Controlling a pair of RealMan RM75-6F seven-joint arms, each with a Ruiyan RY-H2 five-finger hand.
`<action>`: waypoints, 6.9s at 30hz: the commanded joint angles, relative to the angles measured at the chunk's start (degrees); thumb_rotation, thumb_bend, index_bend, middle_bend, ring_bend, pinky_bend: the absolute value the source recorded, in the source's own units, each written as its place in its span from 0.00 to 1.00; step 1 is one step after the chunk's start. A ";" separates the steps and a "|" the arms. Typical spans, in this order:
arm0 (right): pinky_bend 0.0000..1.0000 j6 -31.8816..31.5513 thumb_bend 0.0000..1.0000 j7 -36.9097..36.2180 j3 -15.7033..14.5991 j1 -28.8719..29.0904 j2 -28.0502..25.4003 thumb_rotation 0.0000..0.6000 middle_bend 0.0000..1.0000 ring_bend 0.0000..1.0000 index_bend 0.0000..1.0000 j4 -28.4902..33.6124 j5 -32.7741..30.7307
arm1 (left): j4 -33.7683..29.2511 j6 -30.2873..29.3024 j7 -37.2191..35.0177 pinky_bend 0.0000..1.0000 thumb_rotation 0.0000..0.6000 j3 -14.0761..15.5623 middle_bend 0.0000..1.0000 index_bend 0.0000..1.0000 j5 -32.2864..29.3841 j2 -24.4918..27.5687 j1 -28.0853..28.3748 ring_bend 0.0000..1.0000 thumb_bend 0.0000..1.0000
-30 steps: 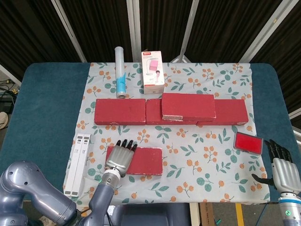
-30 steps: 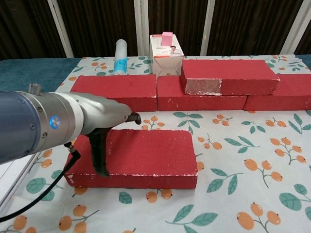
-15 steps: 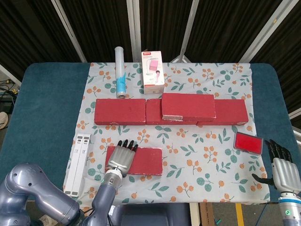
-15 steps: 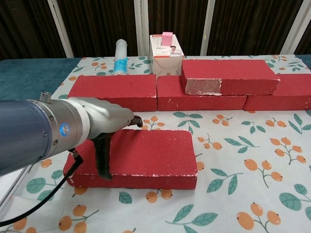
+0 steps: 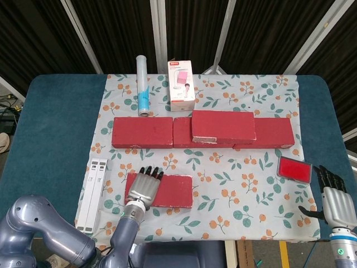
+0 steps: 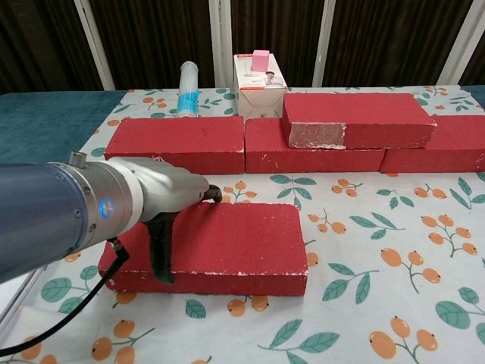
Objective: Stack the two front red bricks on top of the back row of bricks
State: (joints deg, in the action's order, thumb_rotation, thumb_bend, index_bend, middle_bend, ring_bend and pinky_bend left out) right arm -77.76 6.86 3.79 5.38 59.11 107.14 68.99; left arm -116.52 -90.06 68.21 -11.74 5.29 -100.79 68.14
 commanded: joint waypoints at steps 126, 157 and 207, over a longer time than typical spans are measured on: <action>0.00 0.51 0.07 8.91 5.22 1.94 6.26 1.00 0.00 0.00 0.00 -6.22 -13.94 | 47.20 56.64 -2.57 0.28 1.00 7.17 0.34 0.30 -20.82 17.53 20.26 0.33 0.00; 0.00 0.24 0.07 7.97 5.64 1.70 6.15 1.00 0.00 0.00 0.00 -6.43 -14.04 | 49.23 56.66 -4.03 0.28 1.00 12.13 0.34 0.29 -28.07 15.45 26.09 0.33 0.00; 0.00 0.25 0.07 8.55 6.05 1.74 6.04 1.00 0.00 0.00 0.00 -6.42 -15.44 | 52.59 54.15 1.70 0.22 1.00 11.28 0.03 0.08 -33.09 12.10 27.42 0.01 0.00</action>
State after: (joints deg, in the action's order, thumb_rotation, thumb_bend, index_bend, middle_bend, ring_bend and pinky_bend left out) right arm -77.49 15.39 9.82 7.12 65.15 100.72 53.57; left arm -63.98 -35.88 69.82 -0.38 -27.80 -88.64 95.61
